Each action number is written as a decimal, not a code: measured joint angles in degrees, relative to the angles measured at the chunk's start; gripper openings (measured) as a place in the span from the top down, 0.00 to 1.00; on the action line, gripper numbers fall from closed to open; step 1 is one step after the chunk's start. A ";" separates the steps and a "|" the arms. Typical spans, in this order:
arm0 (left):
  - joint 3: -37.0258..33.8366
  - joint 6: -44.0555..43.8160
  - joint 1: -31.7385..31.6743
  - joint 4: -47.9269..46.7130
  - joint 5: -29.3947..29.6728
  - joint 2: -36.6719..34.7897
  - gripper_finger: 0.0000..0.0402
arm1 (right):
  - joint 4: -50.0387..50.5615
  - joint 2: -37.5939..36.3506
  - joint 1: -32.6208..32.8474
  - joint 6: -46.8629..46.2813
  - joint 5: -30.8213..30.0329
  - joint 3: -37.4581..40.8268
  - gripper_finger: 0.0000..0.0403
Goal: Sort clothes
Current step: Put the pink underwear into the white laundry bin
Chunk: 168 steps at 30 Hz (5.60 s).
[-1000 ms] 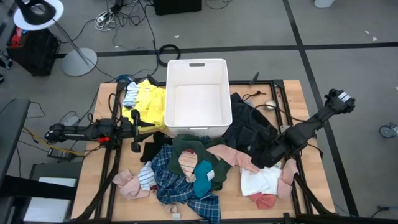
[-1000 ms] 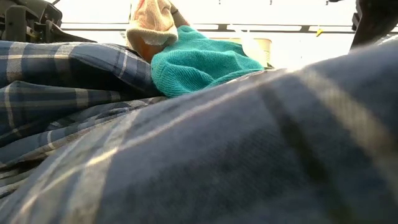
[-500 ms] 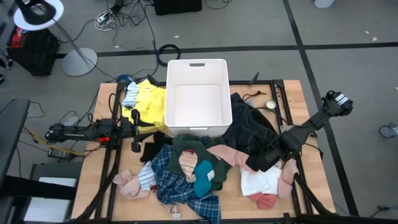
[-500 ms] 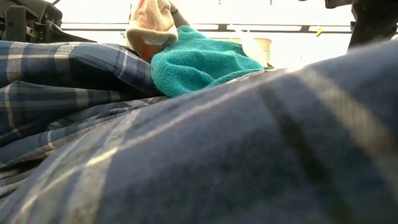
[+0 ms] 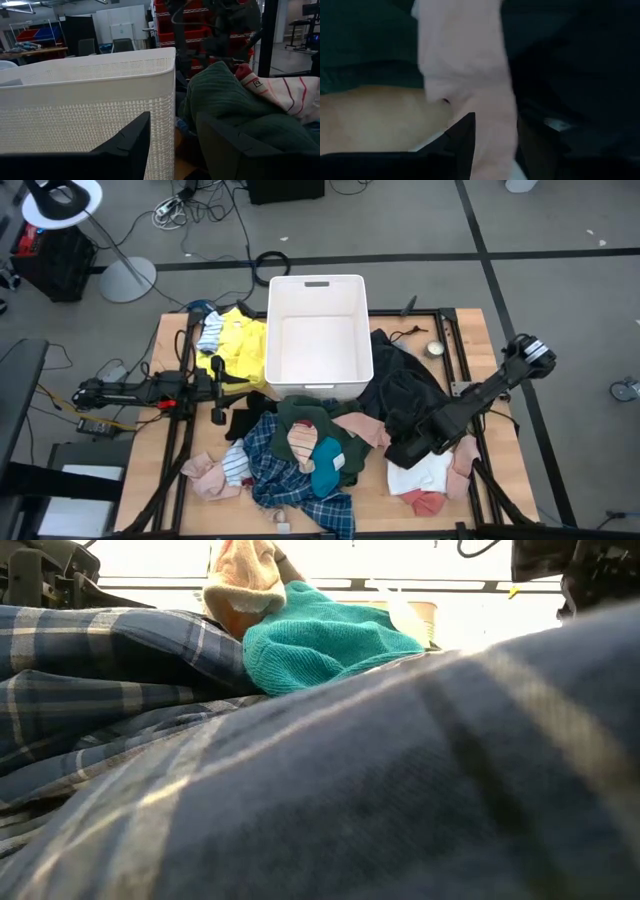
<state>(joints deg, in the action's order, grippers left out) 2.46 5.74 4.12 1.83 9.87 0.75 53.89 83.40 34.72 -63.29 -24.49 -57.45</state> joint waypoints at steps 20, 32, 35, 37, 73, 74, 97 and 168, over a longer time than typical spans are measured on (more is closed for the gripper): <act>-0.02 0.00 0.02 -0.01 -0.02 -0.02 0.59 | -18.17 12.15 -7.21 17.94 -3.09 0.00 0.79; 0.00 -0.01 0.01 0.01 -0.01 -0.02 0.59 | -11.55 5.42 -7.89 21.41 -5.32 -8.68 0.99; 0.00 -0.02 0.00 0.02 -0.02 0.00 0.59 | -10.36 4.62 -8.00 25.95 -8.02 -13.04 0.99; 0.00 -0.02 0.00 0.00 0.00 0.00 0.59 | -10.27 4.50 -8.54 29.47 -9.78 -16.17 0.99; 0.00 -0.02 0.00 0.00 -0.02 0.00 0.59 | -10.46 4.47 -14.64 41.08 -5.01 -28.96 0.95; 0.00 0.00 0.00 0.00 -0.02 -0.02 0.59 | -10.45 4.47 -14.65 41.08 -5.01 -28.96 0.95; -0.01 -0.01 0.00 0.00 -0.01 -0.01 0.59 | -10.51 4.50 -14.67 41.01 -5.01 -28.92 0.93; 0.00 0.00 0.00 0.00 0.00 0.00 0.59 | -50.48 4.52 -30.43 75.30 -7.38 -28.92 1.00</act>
<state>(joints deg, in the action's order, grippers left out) 2.46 5.74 4.12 1.83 9.87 0.75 3.41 87.92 4.29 12.01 -31.87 -86.37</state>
